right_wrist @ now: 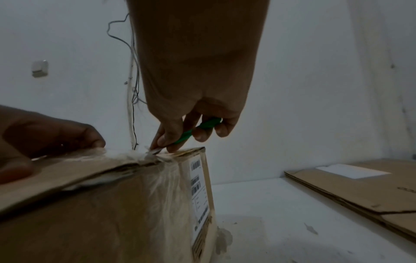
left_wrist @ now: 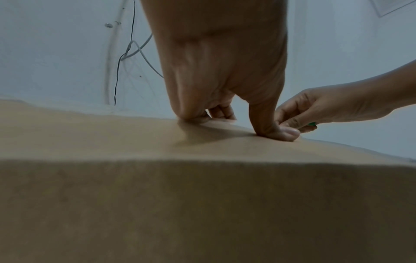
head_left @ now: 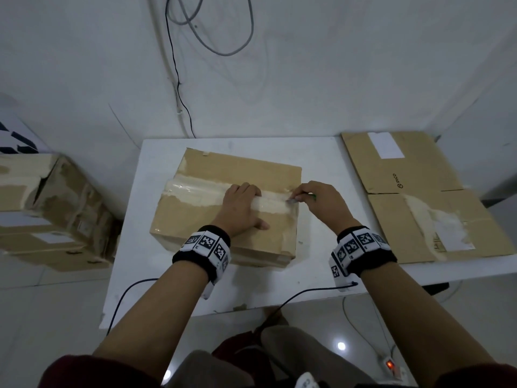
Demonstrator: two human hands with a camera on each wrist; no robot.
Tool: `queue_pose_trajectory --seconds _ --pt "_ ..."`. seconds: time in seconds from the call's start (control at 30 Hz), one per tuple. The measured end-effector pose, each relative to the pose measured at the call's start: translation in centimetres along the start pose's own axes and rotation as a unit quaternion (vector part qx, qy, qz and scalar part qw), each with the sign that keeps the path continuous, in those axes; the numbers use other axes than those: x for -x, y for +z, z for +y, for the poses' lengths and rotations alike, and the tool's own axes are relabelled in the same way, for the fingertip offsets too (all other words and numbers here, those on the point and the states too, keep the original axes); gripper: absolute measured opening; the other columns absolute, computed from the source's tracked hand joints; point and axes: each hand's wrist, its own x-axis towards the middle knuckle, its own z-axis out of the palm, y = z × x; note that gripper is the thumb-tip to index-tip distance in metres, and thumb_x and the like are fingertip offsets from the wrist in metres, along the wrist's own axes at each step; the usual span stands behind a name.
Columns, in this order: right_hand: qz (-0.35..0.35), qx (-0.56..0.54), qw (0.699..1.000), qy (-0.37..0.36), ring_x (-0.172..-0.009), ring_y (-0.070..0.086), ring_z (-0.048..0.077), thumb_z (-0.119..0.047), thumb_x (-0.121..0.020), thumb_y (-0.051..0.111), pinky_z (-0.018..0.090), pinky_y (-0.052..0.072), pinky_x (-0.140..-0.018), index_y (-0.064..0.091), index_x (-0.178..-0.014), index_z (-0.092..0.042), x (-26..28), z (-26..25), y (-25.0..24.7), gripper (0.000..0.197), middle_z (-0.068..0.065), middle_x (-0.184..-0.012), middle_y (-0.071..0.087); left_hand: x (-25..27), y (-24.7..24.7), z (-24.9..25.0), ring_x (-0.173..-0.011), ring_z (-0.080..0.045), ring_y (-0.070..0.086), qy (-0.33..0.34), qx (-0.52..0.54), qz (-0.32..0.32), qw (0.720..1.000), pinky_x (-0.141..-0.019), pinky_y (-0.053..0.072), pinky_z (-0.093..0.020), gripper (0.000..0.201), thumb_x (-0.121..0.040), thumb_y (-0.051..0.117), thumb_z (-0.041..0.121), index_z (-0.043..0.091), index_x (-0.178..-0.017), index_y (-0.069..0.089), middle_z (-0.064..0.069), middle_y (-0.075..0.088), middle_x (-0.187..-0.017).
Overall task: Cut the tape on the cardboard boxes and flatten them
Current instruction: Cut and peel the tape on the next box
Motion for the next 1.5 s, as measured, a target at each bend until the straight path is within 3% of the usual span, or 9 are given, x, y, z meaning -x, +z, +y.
queue_pose_trajectory --seconds 0.13,0.3,0.37,0.57,0.8,1.13,1.27,1.4,1.5 --pt "-0.005 0.021 1.0 -0.015 -0.088 0.062 0.013 -0.008 -0.091 0.053 0.035 0.049 -0.08 0.073 -0.084 -0.022 0.2 -0.5 0.5 0.025 -0.003 -0.089 0.067 -0.1 0.0 -0.2 -0.11 -0.021 0.04 0.007 -0.006 0.003 1.0 -0.091 0.024 -0.025 0.082 -0.054 0.088 0.046 0.013 -0.12 0.052 0.0 0.05 -0.119" --pt "0.011 -0.01 1.0 0.015 -0.083 0.057 0.01 -0.009 -0.092 0.059 0.021 0.041 -0.069 0.071 -0.082 -0.024 0.9 0.1 -0.2 0.022 -0.007 -0.083 0.062 -0.1 0.1 -0.1 -0.11 -0.022 0.04 0.013 0.004 0.004 1.0 -0.089 0.022 -0.022 0.081 -0.054 0.089 0.044 0.012 -0.119 0.053 -0.001 0.051 -0.118" --pt "0.007 -0.006 1.0 0.018 -0.084 0.059 0.009 -0.008 -0.091 0.059 0.022 0.044 -0.071 0.069 -0.079 -0.028 1.1 0.2 -0.3 0.026 -0.007 -0.085 0.065 -0.1 -0.1 0.1 -0.11 -0.021 0.039 0.006 -0.004 -0.019 1.0 -0.09 0.024 -0.024 0.08 -0.056 0.088 0.045 0.014 -0.12 0.051 0.0 0.05 -0.118" --pt "0.004 -0.006 1.0 -0.014 -0.088 0.06 0.009 -0.007 -0.091 0.057 0.029 0.048 -0.081 0.075 -0.085 -0.021 1.3 -0.3 1.1 0.023 -0.007 -0.088 0.067 -0.4 0.3 1.6 -0.116 -0.022 0.037 -0.025 -0.079 -0.074 0.994 -0.105 0.026 -0.041 0.09 -0.053 0.07 0.079 0.027 -0.124 0.049 0.002 0.046 -0.119" --pt "0.014 0.037 0.999 -0.013 -0.085 0.059 0.014 -0.009 -0.092 0.055 0.035 0.049 -0.076 0.074 -0.085 -0.022 1.1 0.7 0.3 0.024 -0.007 -0.084 0.063 0.0 2.0 1.4 -0.119 -0.022 0.037 -0.001 -0.041 -0.005 0.999 -0.113 0.011 -0.043 0.084 -0.055 0.076 0.069 0.024 -0.121 0.051 0.005 0.046 -0.12" --pt "0.061 -0.011 0.998 0.016 -0.084 0.061 0.008 -0.01 -0.094 0.056 0.022 0.046 -0.072 0.073 -0.087 -0.023 3.1 2.5 1.9 0.023 -0.01 -0.086 0.067 -0.3 1.7 0.8 -0.118 -0.021 0.037 0.017 -0.025 0.011 0.999 -0.113 0.009 -0.043 0.083 -0.054 0.078 0.067 0.023 -0.12 0.052 0.006 0.047 -0.121" --pt "0.085 -0.128 0.984 0.087 -0.082 0.064 0.0 -0.012 -0.093 0.063 0.011 0.045 -0.068 0.074 -0.087 -0.021 4.5 3.0 2.6 0.015 -0.009 -0.085 0.071 -0.5 1.5 0.7 -0.117 -0.021 0.038 0.022 -0.03 0.021 0.999 -0.112 0.011 -0.042 0.083 -0.053 0.078 0.067 0.023 -0.119 0.052 0.006 0.047 -0.119" --pt "0.037 -0.148 0.984 0.096 -0.076 0.063 -0.003 -0.01 -0.092 0.063 0.009 0.042 -0.063 0.073 -0.082 -0.026 4.6 2.6 3.6 0.021 -0.004 -0.082 0.073 -1.0 -0.2 1.4 -0.11 -0.02 0.04 0.052 -0.038 0.105 0.992 -0.106 0.018 -0.042 0.083 -0.052 0.076 0.069 0.021 -0.115 0.053 0.006 0.047 -0.114" --pt "0.08 -0.161 0.977 0.114 -0.082 0.064 0.001 -0.017 -0.094 0.062 0.011 0.044 -0.064 0.072 -0.087 -0.026 4.8 3.0 4.0 0.016 -0.006 -0.084 0.071 -1.1 -1.5 1.9 -0.098 -0.022 0.047 0.092 -0.06 0.201 0.973 -0.095 0.023 -0.04 0.073 -0.054 0.077 0.063 0.016 -0.105 0.055 0.0 0.052 -0.104"
